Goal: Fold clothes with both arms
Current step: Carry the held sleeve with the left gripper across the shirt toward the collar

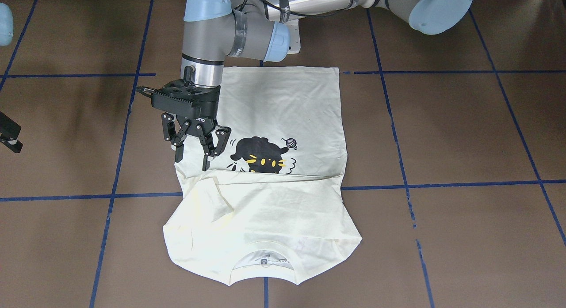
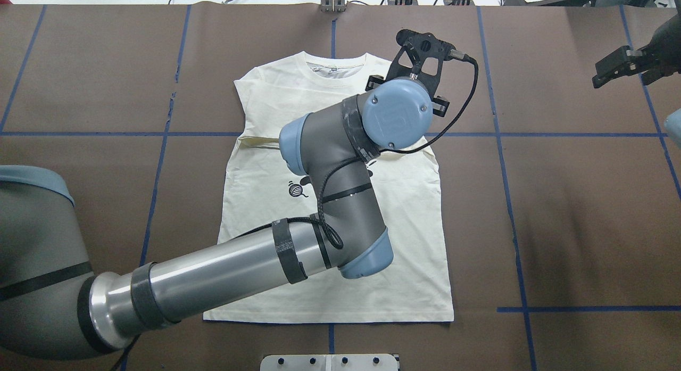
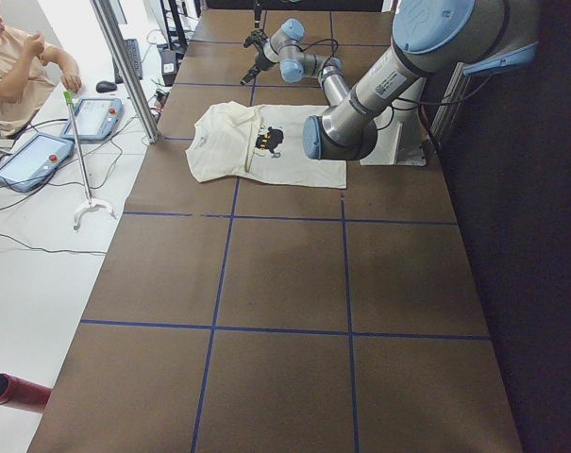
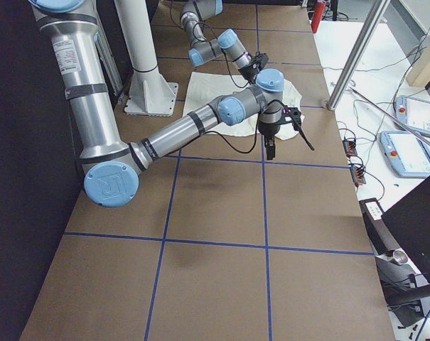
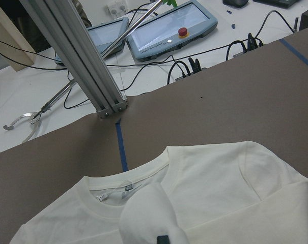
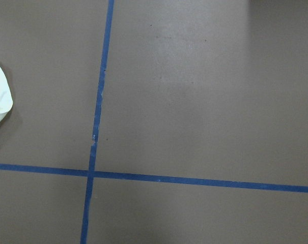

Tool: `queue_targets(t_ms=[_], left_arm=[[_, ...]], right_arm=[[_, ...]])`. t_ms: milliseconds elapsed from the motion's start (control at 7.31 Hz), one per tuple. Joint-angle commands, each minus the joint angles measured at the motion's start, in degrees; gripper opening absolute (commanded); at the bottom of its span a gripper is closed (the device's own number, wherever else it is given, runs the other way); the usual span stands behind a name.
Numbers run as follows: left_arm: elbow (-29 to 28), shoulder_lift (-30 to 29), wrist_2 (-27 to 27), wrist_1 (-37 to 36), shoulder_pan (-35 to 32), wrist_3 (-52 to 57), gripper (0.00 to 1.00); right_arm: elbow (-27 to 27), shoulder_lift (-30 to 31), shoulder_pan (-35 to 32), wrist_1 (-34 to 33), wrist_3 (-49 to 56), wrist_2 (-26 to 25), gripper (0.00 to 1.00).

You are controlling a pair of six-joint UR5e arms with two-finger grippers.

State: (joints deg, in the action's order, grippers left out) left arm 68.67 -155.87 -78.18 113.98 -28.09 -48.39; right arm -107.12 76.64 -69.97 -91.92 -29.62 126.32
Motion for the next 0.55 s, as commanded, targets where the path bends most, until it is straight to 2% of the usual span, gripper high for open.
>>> queue_targets(t_ms=[0,137,410], left_arm=[[0.2,1.5,-17.9,0.1,-7.9,6.4,1.00],[1.4,4.1,-22.4,0.1,-10.6,9.2,1.00],[12.4,14.5,-24.3,-0.2,-11.2,12.1,1.00]], right_arm=[[0.1,-2.3,1.2,0.2,-0.8,0.1,1.00],[0.0,-3.0,3.8,0.2,-1.0,-0.3,1.00],[-1.9,-2.5,7.0,1.2,-10.8,-0.2,1.00]])
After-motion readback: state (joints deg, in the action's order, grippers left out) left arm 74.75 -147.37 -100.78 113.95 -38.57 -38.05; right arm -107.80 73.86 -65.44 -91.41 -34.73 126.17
